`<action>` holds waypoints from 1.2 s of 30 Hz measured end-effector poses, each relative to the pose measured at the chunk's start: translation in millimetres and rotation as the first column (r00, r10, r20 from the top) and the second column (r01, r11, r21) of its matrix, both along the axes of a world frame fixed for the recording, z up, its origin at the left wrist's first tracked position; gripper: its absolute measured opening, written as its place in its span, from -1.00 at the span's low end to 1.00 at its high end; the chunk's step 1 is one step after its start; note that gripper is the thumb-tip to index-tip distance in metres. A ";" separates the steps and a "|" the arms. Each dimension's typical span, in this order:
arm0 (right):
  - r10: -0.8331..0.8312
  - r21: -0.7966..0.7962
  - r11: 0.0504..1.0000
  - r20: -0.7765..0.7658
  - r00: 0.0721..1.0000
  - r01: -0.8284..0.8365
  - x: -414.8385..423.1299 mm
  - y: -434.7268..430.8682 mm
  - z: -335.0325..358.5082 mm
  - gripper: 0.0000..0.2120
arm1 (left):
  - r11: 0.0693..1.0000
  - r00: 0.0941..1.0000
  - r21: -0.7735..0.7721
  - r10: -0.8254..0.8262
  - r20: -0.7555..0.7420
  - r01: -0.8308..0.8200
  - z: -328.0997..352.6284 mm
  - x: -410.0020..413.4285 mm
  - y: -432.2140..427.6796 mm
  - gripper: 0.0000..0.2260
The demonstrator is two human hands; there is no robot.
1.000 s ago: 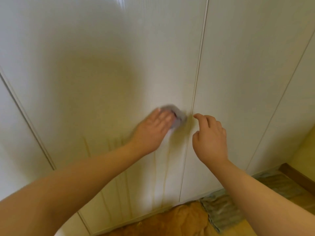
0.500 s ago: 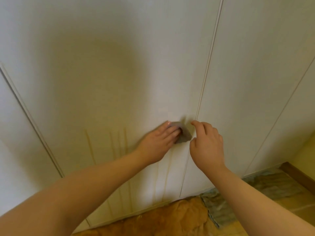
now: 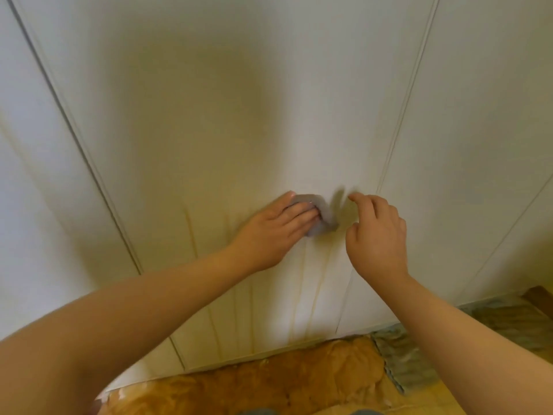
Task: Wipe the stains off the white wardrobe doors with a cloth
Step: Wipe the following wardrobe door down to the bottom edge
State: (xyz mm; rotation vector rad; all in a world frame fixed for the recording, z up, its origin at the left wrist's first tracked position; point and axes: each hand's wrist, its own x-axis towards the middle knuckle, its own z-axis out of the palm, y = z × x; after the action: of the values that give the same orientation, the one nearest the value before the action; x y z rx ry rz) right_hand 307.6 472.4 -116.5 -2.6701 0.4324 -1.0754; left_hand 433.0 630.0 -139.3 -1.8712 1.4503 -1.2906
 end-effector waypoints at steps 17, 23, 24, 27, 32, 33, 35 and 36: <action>0.214 -0.070 0.976 0.178 0.961 -0.204 40.9 62.4 13.1 -0.54 | 0.995 0.996 -0.090 0.048 0.077 -0.041 2.9 28.7 139.3 -0.65; 0.232 -0.009 0.973 0.124 0.965 -0.232 53.2 60.4 16.7 -0.64 | 0.993 0.996 -0.100 0.063 0.065 -0.056 15.8 34.0 182.6 -0.62; 0.239 0.002 0.971 0.098 0.966 -0.241 54.7 58.5 19.3 -0.65 | 0.993 0.997 -0.115 0.040 0.068 -0.032 14.6 32.3 156.4 -0.65; 0.239 -0.011 0.971 0.030 0.971 -0.239 60.1 56.3 28.2 -0.78 | 0.996 0.998 -0.086 0.024 0.061 -0.018 6.5 23.3 80.7 -0.62; 0.226 -0.025 0.973 -0.051 0.973 -0.228 59.7 54.0 33.5 -0.83 | 0.998 0.997 -0.039 0.053 0.050 -0.051 11.5 25.9 144.6 -0.63; 0.226 -0.020 0.974 -0.049 0.973 -0.227 59.5 54.3 32.8 -0.83 | 0.996 0.995 -0.042 0.079 0.060 -0.076 8.5 28.3 173.7 -0.62; 0.222 -0.013 0.975 -0.055 0.973 -0.223 58.7 55.4 31.0 -0.84 | 0.994 0.992 -0.021 0.105 0.075 -0.103 8.4 27.8 215.0 -0.55; 0.223 -0.009 0.975 -0.046 0.974 -0.224 59.6 55.8 33.0 -0.84 | 0.995 0.991 -0.021 0.100 0.091 -0.099 13.5 30.2 215.9 -0.53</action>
State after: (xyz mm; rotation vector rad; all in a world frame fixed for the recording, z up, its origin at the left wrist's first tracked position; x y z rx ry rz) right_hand 367.2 528.2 -83.4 -2.6805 0.1265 -0.9573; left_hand 463.2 845.9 -125.8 -1.8445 1.2869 -1.3262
